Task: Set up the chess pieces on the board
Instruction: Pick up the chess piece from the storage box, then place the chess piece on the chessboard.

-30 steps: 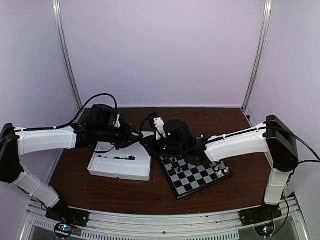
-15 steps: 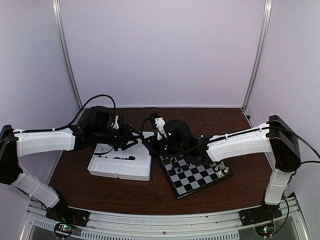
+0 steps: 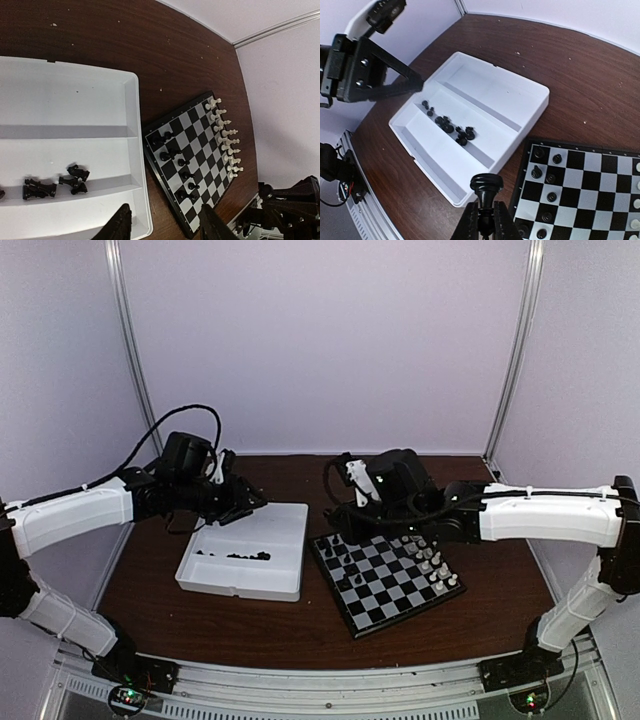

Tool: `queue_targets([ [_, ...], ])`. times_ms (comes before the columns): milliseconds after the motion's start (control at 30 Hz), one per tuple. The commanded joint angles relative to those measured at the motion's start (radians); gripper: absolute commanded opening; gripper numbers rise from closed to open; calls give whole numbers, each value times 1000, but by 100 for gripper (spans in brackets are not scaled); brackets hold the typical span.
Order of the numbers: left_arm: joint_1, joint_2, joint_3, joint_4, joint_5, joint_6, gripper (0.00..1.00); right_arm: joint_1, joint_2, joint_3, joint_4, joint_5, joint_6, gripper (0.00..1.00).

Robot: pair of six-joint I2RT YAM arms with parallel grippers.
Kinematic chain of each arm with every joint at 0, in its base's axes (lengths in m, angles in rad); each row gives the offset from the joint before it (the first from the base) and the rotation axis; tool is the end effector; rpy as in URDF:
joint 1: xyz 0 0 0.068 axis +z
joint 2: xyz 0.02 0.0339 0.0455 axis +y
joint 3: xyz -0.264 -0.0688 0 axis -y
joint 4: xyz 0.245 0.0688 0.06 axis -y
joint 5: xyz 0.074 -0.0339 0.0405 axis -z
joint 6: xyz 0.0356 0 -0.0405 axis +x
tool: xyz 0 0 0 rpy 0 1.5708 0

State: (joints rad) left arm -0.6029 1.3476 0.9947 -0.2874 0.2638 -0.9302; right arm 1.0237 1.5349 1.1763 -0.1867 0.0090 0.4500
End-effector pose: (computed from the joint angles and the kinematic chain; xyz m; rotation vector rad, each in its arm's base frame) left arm 0.2411 -0.1772 0.2778 -0.2358 2.4201 -1.0767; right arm 0.1848 0.3028 0.2907 -0.6283 2.1501 0.8399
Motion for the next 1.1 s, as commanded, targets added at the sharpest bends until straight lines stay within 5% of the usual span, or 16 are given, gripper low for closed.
queue_targets([
  [0, 5, -1, 48, -85, -66, 110, 47, -26, 2, 68, -308, 4, -21, 5],
  [367, 5, -7, 100, -187, -123, 211, 47, -39, 161, 314, -594, -58, -55, 6],
  [1067, 5, -15, 117, -246, -170, 283, 46, -47, 495, 543, -724, -58, -94, 7],
])
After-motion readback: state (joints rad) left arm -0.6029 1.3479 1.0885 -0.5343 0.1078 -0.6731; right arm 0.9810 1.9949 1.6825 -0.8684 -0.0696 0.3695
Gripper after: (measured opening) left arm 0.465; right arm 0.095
